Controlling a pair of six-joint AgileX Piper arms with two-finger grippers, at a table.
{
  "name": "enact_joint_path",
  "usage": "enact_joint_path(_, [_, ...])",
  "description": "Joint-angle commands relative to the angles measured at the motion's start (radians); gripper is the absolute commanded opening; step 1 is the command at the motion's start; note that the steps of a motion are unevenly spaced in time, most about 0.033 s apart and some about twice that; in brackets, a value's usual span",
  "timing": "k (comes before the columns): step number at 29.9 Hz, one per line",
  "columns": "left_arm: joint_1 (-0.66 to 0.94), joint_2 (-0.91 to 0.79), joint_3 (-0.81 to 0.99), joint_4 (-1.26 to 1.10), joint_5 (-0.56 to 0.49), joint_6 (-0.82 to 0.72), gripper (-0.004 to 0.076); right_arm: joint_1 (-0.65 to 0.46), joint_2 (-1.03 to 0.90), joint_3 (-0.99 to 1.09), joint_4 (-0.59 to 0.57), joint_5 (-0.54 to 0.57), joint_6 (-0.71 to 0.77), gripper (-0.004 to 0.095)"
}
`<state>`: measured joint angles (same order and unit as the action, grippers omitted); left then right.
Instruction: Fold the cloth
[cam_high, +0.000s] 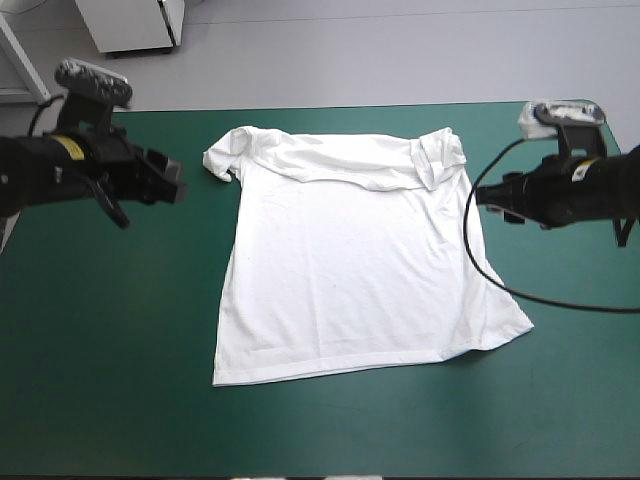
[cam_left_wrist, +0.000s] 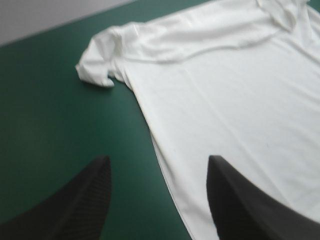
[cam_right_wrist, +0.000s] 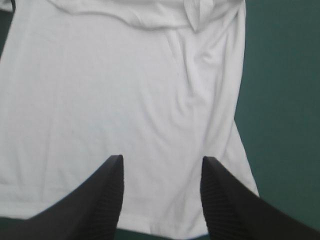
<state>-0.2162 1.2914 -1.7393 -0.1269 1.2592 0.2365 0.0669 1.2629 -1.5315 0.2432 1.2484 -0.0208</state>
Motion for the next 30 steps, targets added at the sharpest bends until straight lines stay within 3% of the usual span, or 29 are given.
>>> enact_joint_path(1, [-0.001,-0.113,0.149,-0.038,0.029,-0.011,0.0415,-0.005,-0.088,0.134,-0.034,-0.030,-0.023,0.0446])
enact_joint_path(8, [-0.002,-0.129,0.391,-0.027,0.029,-0.011,0.0409,-0.005,-0.136,0.317,-0.256,-0.030,0.014,0.0443])
enact_joint_path(14, [-0.018,-0.089,0.572,-0.068,-0.004,-0.027,0.0406,-0.005,-0.136,0.340,-0.262,-0.030,0.045,0.0443])
enact_joint_path(18, [-0.140,-0.086,0.687,-0.071,-0.070,-0.076,0.0384,-0.005,-0.137,0.340,-0.266,-0.030,0.047,0.0443])
enact_joint_path(22, [-0.277,-0.081,0.733,0.006,-0.157,-0.198,0.0384,-0.005,-0.137,0.340,-0.264,-0.030,0.053,0.0443])
enact_joint_path(30, [-0.341,0.005,0.779,0.087,-0.167,-0.392,0.0384,-0.005,-0.137,0.340,-0.267,-0.030,0.052,0.0443])
